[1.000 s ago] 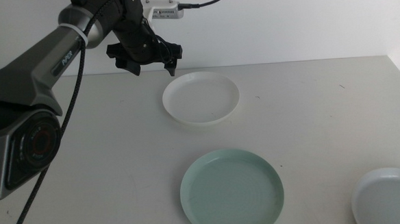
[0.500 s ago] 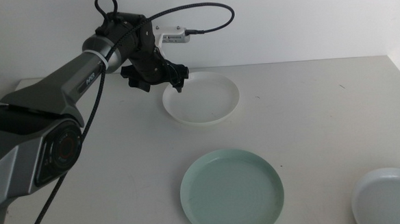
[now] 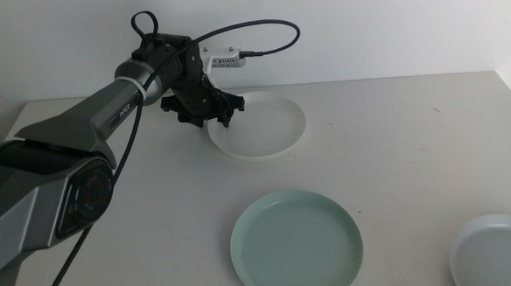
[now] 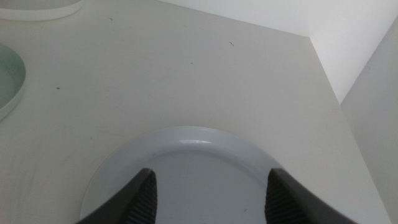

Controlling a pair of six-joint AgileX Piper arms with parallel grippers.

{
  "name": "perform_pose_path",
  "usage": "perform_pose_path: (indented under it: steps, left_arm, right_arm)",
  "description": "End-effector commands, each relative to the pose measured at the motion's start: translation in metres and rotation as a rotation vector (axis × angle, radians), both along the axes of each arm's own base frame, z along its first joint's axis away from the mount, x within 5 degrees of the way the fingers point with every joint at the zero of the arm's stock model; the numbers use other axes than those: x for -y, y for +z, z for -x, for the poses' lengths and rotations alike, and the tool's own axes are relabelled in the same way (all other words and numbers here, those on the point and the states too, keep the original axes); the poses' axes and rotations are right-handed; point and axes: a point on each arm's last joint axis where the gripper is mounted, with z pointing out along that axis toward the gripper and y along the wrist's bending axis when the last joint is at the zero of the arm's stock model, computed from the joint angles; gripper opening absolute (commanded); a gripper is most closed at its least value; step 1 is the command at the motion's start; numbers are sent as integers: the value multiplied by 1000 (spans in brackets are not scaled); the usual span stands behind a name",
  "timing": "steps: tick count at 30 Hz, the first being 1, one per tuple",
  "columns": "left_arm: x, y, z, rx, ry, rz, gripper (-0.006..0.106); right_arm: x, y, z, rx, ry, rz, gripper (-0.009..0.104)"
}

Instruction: Stack the three bowls on top of each other.

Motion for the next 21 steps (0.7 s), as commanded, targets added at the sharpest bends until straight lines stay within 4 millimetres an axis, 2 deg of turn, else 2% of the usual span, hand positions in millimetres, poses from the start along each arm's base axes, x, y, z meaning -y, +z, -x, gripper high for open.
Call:
perform_pose_path:
  steps: [1,9,14,21]
  left_arm:
    - [1,45,-1,111,9,53,47]
    - [1,44,-1,108,10,56,1]
    - [1,49,-1,117,10,58,0]
    - [-2,89,7,179,10,79,0]
  right_arm:
    - [1,8,0,93,-11,24,45]
    - [1,8,0,93,-11,24,45]
    - [1,8,0,93,-11,24,45]
    - [1,8,0,93,-11,24,45]
